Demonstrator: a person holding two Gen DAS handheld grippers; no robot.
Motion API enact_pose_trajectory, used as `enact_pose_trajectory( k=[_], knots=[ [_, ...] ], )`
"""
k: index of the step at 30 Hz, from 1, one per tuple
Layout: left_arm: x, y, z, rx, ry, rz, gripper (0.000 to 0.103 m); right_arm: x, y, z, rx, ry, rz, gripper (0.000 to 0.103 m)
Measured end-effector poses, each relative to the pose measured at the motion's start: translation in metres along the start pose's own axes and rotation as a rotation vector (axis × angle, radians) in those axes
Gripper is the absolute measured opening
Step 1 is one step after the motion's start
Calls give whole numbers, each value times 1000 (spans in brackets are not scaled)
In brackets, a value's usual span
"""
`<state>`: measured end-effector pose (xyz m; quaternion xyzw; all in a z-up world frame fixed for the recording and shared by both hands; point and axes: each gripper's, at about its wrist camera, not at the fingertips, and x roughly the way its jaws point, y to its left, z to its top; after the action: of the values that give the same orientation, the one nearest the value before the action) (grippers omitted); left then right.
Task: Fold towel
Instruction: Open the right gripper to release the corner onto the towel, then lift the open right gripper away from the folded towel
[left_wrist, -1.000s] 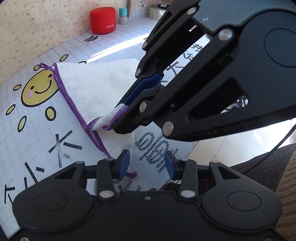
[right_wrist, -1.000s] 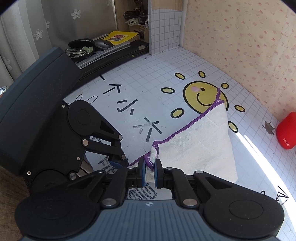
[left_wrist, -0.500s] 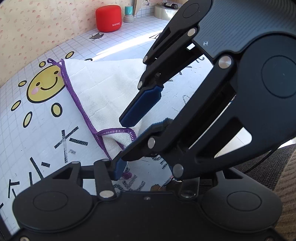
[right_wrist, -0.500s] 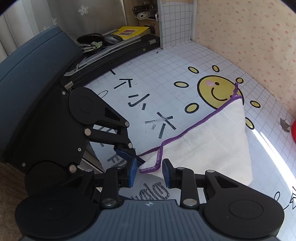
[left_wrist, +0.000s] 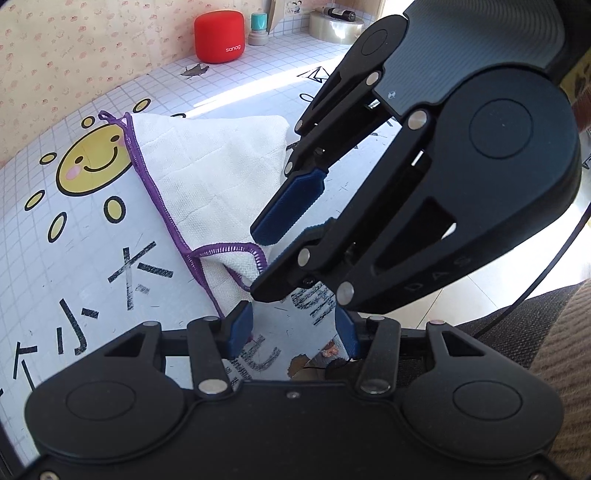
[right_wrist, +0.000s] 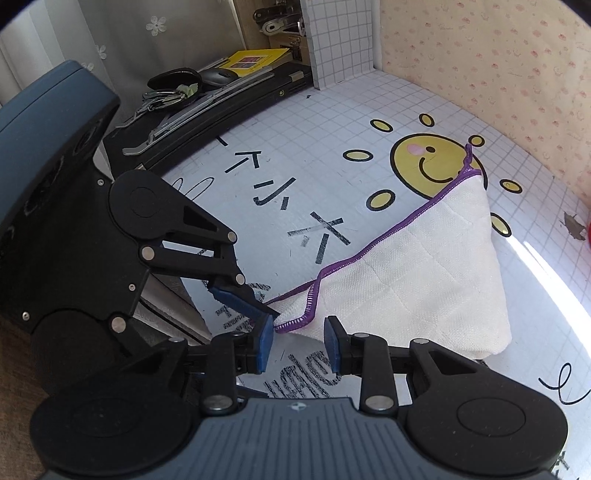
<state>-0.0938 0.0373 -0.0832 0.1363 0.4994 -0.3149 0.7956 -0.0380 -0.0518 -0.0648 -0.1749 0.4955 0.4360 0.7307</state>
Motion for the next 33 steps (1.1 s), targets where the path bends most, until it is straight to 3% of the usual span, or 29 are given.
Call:
enact_pose_trajectory(
  k=[5,7,12,16,20,25,28,33],
  knots=[
    [0,0,-2,-2,3,4,51,5,2,5,14,-21,9,27],
    [-1,-1,-2,-1,1,5,51,4,4,6,0,-29,6,12],
    [-2,-1,-2,-3,-8,5,51,2,10,11,-35,-49,0,9],
    [-3,1,1,-5,-24,2,52,0,14,15,-63,-66,-5,9],
    [-5,2,2,-3,-38,3,58,2,10,15,15,-100,45,9],
    [-9,8,0,-29,-46,20,59,-4,2,14,49,-111,46,23],
    [-11,15,-2,-62,-46,19,59,-9,-3,12,73,-117,44,26],
    [-13,24,-2,-83,-48,40,59,-15,-9,5,73,-103,-31,26]
  ],
)
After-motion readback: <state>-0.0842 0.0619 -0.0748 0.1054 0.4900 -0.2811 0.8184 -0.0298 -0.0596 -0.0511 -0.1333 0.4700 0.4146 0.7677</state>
